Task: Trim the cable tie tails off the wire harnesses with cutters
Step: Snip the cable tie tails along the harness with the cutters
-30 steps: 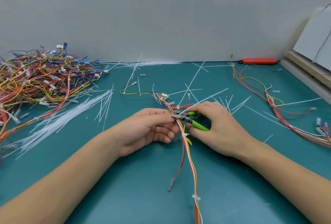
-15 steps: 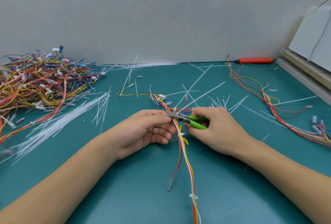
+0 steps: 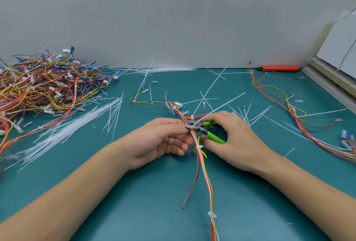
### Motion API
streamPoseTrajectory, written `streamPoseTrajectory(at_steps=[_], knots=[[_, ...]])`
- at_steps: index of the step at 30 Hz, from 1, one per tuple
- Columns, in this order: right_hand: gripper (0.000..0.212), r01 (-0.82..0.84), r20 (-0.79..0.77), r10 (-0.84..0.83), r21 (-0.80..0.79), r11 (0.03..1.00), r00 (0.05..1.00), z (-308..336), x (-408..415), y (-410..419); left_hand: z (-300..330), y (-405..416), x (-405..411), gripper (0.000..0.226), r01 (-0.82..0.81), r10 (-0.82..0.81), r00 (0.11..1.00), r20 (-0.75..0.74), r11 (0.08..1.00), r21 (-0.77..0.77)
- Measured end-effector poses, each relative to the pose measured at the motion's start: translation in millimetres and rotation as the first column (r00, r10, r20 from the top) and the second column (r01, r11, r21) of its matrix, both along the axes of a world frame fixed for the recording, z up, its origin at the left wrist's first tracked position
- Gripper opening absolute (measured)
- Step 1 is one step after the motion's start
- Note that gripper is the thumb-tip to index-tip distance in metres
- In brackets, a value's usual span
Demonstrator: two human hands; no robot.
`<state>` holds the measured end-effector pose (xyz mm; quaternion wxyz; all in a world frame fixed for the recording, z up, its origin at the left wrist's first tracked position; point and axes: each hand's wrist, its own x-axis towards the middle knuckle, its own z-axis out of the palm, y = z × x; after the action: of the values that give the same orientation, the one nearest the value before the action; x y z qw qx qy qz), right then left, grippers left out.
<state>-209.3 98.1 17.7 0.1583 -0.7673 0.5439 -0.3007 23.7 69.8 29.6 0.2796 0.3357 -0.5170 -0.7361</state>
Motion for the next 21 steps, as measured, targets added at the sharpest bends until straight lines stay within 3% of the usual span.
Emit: streamPoseTrajectory(at_steps=[8, 13, 21], knots=[[0.033, -0.008, -0.004, 0.007, -0.049, 0.999, 1.0, -3.9, -1.9, -2.7, 0.9, 0.7, -1.1, 0.013, 0.001, -0.001, 1.0, 0.016, 1.0, -0.013], [0.011, -0.047, 0.049, 0.047, 0.0, 0.999, 0.998, -3.1, -4.8, -6.1, 0.8, 0.9, -0.6, 0.016, 0.005, -0.005, 1.0, 0.007, 1.0, -0.011], [0.02, -0.058, 0.101, 0.057, 0.01, 0.998, 0.993, -5.5, -5.6, -5.1, 2.9, 1.9, -0.7, 0.017, 0.003, -0.003, 1.0, 0.003, 1.0, -0.002]])
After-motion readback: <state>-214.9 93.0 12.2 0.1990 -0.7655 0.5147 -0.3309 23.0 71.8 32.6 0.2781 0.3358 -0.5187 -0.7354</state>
